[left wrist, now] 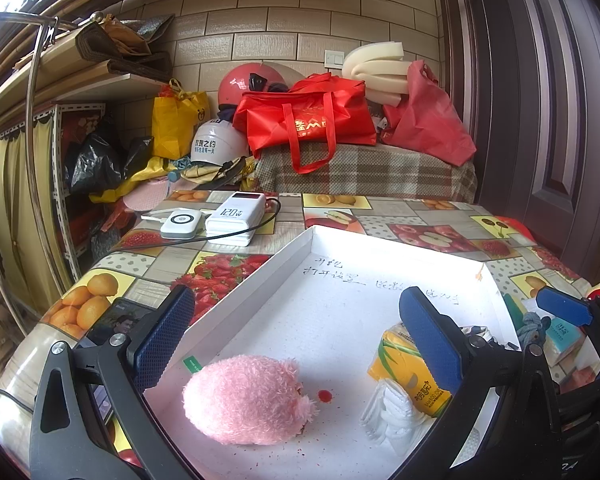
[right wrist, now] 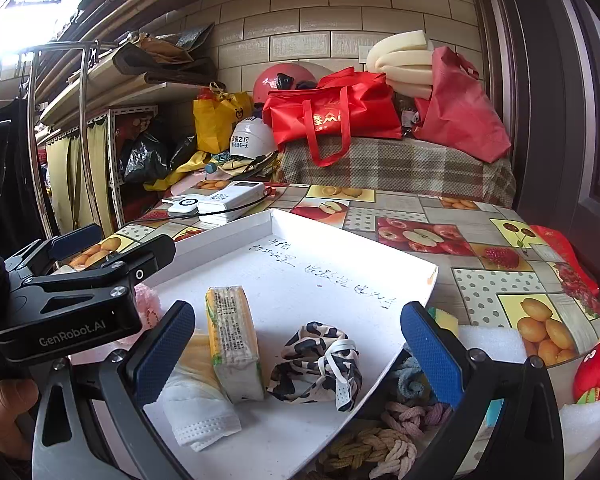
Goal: Organize soft objects
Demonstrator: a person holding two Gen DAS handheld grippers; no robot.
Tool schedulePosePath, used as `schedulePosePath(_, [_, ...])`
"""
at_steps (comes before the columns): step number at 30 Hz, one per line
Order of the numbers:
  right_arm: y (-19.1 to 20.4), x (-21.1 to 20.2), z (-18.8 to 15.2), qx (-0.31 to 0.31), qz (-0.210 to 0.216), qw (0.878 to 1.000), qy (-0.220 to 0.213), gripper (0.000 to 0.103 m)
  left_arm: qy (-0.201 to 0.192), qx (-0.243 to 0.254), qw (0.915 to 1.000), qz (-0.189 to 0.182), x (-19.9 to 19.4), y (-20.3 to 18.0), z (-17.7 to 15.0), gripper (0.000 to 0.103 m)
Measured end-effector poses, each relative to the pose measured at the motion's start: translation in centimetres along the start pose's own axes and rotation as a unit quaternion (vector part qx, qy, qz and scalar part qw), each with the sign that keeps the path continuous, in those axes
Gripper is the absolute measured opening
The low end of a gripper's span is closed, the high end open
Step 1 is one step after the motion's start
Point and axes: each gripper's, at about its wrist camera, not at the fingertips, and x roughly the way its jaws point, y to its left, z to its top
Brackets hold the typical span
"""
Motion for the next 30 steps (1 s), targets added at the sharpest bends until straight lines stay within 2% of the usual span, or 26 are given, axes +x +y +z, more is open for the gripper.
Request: schedulePosePath(30, [-0.56,-0.08,-0.04,0.006,0.0,1.0,0.0,0.103,0.003,-0.002,1.0,0.0,0.16,0.29,-0.06,0.103])
